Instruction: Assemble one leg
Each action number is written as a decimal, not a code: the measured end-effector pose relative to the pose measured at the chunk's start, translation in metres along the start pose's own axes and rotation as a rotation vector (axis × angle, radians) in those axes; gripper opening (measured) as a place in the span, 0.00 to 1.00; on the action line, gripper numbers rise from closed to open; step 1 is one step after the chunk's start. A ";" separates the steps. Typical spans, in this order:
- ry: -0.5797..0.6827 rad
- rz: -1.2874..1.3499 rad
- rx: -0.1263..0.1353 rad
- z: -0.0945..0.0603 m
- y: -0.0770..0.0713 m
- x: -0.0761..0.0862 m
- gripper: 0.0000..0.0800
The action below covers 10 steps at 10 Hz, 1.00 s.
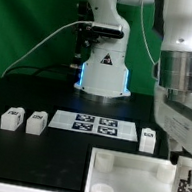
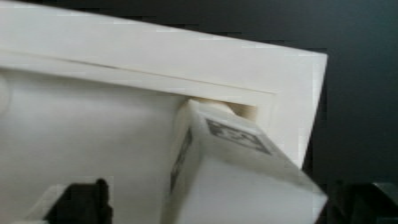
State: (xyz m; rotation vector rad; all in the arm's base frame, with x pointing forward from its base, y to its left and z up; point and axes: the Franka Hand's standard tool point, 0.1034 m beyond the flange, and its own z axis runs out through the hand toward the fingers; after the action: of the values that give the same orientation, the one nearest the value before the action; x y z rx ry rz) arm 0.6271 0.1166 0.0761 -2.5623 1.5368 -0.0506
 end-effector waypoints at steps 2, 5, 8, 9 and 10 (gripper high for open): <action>0.003 -0.174 -0.003 0.000 0.000 0.001 0.81; -0.001 -0.650 -0.051 0.002 -0.001 -0.001 0.81; 0.004 -0.877 -0.074 0.002 -0.008 -0.003 0.78; 0.004 -0.877 -0.074 0.002 -0.008 -0.002 0.56; 0.005 -0.790 -0.072 0.002 -0.008 -0.003 0.56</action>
Offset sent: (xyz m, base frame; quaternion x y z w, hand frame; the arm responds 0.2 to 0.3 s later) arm 0.0000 0.0000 0.0000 0.0000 0.0000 -0.2667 0.9638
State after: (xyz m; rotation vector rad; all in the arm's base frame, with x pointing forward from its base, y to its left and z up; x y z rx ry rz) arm 0.6327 0.1233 0.0754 -3.0419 0.4455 -0.0902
